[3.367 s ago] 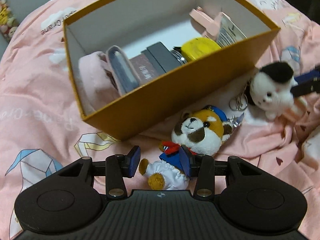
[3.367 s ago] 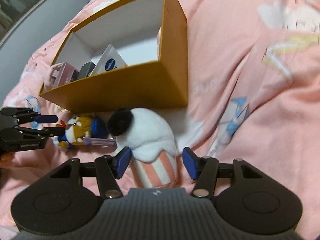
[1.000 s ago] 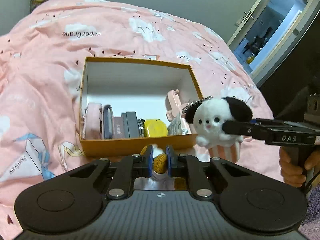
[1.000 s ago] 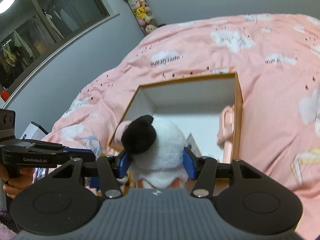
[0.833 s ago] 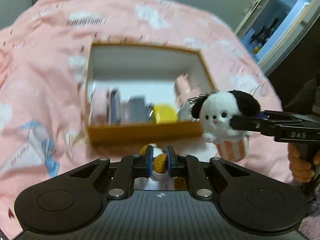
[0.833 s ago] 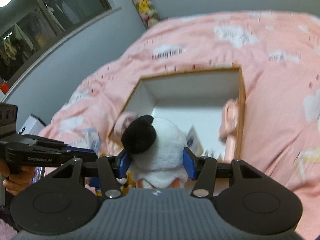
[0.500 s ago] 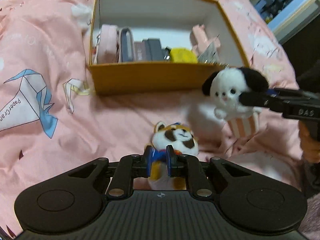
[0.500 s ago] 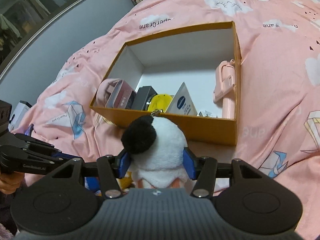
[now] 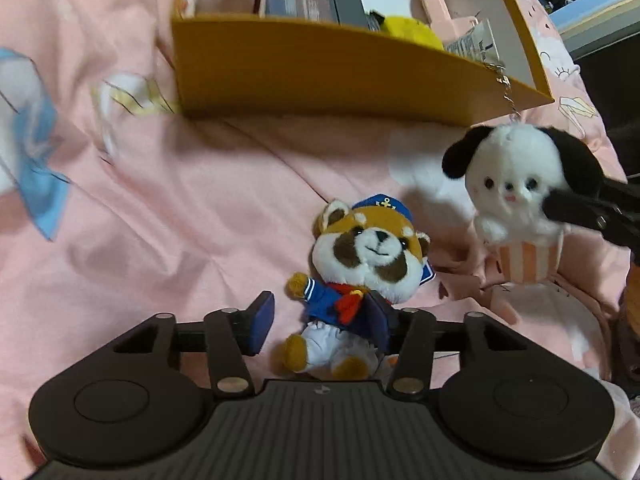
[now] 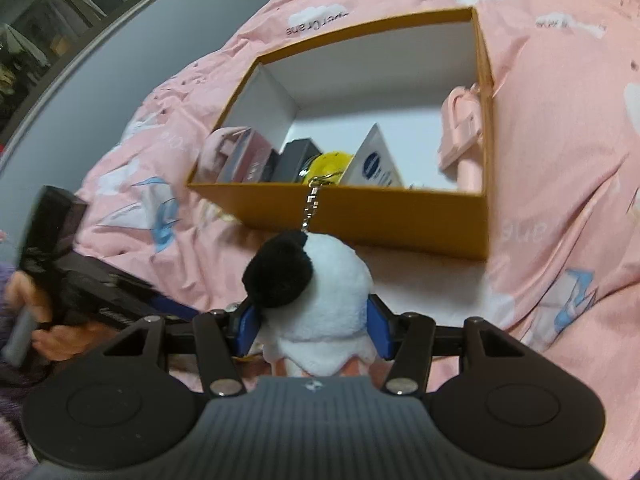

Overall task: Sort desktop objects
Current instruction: 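Lift both plush toys and carry them over the box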

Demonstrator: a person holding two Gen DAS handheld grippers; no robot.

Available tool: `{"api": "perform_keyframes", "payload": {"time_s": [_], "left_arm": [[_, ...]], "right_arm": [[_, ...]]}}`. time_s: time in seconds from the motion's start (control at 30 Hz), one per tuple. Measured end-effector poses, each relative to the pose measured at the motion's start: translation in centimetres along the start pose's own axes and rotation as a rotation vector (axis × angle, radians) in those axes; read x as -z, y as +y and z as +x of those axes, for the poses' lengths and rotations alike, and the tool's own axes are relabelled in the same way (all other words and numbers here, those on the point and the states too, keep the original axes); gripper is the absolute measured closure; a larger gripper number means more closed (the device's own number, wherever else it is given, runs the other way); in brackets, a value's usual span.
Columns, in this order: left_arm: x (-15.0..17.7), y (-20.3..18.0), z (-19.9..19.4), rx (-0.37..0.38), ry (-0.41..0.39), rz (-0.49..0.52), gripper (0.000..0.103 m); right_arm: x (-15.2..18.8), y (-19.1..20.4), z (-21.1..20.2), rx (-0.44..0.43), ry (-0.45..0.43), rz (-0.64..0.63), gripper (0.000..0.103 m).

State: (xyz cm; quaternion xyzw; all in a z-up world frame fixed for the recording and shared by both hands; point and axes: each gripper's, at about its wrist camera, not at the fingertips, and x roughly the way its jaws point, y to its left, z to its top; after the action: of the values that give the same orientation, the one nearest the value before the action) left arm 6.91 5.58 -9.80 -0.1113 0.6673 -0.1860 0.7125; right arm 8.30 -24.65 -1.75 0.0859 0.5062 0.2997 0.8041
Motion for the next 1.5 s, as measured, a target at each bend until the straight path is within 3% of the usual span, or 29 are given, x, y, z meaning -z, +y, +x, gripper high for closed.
{"api": "perform_keyframes", "payload": {"time_s": [0.13, 0.27, 0.37, 0.57, 0.87, 1.17, 1.33, 1.5], "left_arm": [[0.3, 0.1, 1.2, 0.063, 0.025, -0.014, 0.041], [0.9, -0.6, 2.9, 0.098, 0.06, 0.005, 0.041], [1.2, -1.1, 3.2, 0.099, 0.057, 0.023, 0.048], [2.1, -2.0, 1.4, 0.061, -0.001, 0.063, 0.057], [1.6, -3.2, -5.0, 0.006, -0.185, 0.09, 0.06], [-0.9, -6.5, -12.6, -0.014, -0.478, 0.149, 0.06], [-4.1, -7.6, -14.4, -0.021, -0.601, 0.169, 0.06], [-7.2, -8.1, -13.8, -0.037, -0.683, 0.154, 0.06]], "right_arm": [[0.5, -0.6, -0.8, -0.135, 0.021, 0.055, 0.046], [0.6, -0.3, -1.5, -0.105, 0.003, 0.04, 0.046], [0.6, -0.4, -1.8, -0.086, -0.008, 0.04, 0.046], [0.5, -0.8, -2.3, -0.052, -0.025, 0.043, 0.046], [-1.2, -0.5, -4.7, -0.067, -0.094, 0.027, 0.046], [-5.5, 0.8, -7.6, -0.075, -0.242, -0.011, 0.046], [-8.6, 0.7, -7.6, -0.074, -0.289, 0.005, 0.046], [-11.7, 0.3, -6.9, -0.061, -0.342, 0.035, 0.046]]}}
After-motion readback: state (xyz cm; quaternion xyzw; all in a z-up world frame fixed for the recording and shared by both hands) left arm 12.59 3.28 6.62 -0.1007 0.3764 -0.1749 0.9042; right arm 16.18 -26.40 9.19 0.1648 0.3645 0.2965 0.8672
